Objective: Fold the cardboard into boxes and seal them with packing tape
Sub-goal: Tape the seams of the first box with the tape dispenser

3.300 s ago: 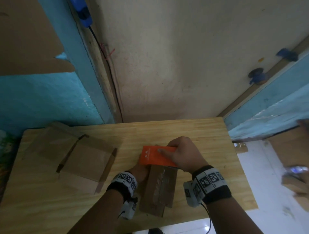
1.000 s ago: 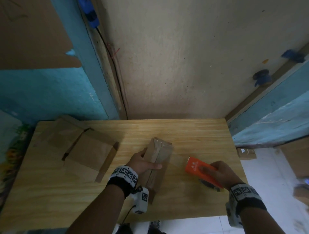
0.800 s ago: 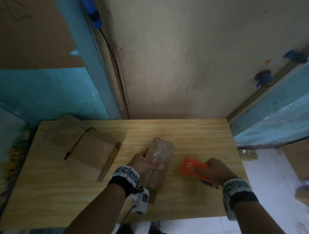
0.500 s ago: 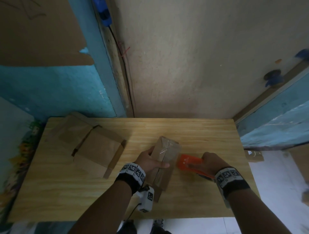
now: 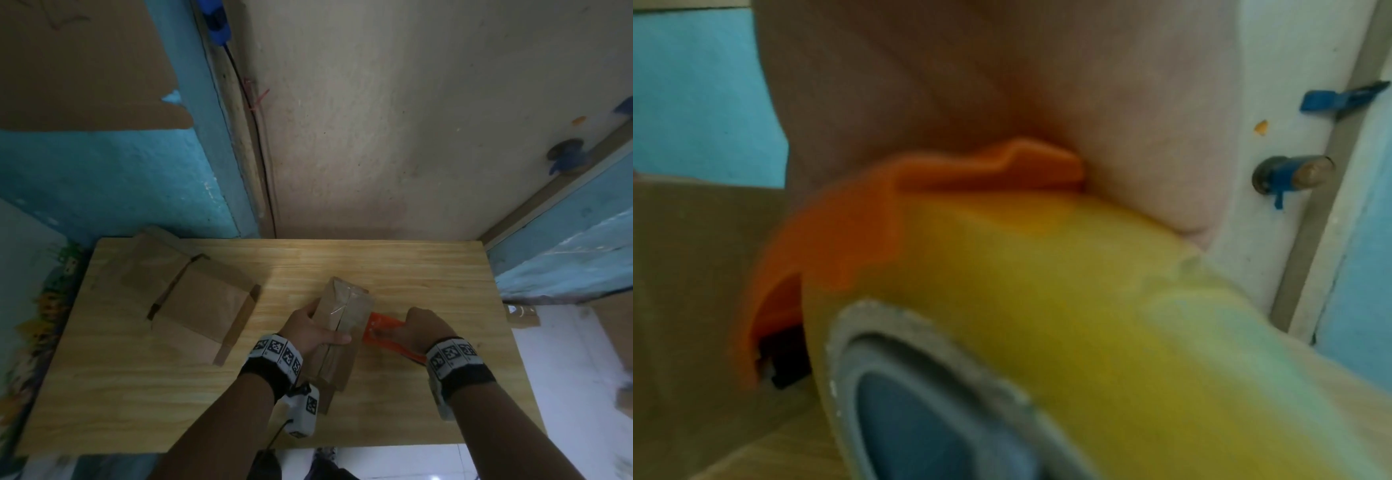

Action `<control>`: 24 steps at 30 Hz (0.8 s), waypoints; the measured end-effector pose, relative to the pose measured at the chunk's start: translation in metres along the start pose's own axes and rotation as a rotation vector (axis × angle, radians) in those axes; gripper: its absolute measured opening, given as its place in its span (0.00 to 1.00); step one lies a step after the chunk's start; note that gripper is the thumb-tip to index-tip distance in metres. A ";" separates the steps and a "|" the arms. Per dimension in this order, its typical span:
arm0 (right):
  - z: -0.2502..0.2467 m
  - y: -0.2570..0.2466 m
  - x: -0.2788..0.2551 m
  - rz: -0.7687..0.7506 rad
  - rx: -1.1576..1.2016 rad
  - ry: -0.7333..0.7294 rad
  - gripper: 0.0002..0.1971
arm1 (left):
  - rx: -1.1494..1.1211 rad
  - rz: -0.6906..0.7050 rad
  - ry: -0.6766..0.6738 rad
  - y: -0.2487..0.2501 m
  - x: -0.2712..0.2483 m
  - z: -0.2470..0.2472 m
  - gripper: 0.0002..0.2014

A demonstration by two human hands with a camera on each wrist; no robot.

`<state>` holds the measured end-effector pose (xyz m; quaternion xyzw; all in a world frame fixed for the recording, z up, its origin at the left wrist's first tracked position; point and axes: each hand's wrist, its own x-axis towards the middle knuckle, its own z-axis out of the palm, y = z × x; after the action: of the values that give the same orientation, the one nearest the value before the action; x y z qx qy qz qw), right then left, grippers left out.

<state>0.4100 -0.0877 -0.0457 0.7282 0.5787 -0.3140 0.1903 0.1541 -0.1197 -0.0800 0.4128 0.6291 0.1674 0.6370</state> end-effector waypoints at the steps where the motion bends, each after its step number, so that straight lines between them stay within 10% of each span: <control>1: 0.000 -0.001 0.000 0.002 -0.001 0.002 0.46 | -0.001 0.002 -0.002 0.001 -0.001 0.000 0.30; 15: 0.035 -0.044 -0.029 0.123 -0.064 0.273 0.27 | 0.054 -0.008 -0.007 0.000 -0.001 -0.002 0.46; 24: 0.028 0.000 -0.037 0.237 0.254 0.285 0.38 | -0.208 -0.089 0.062 -0.008 -0.021 -0.054 0.47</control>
<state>0.3986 -0.1325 -0.0408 0.8462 0.4660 -0.2538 0.0490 0.0979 -0.1229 -0.0649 0.3107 0.6456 0.2161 0.6633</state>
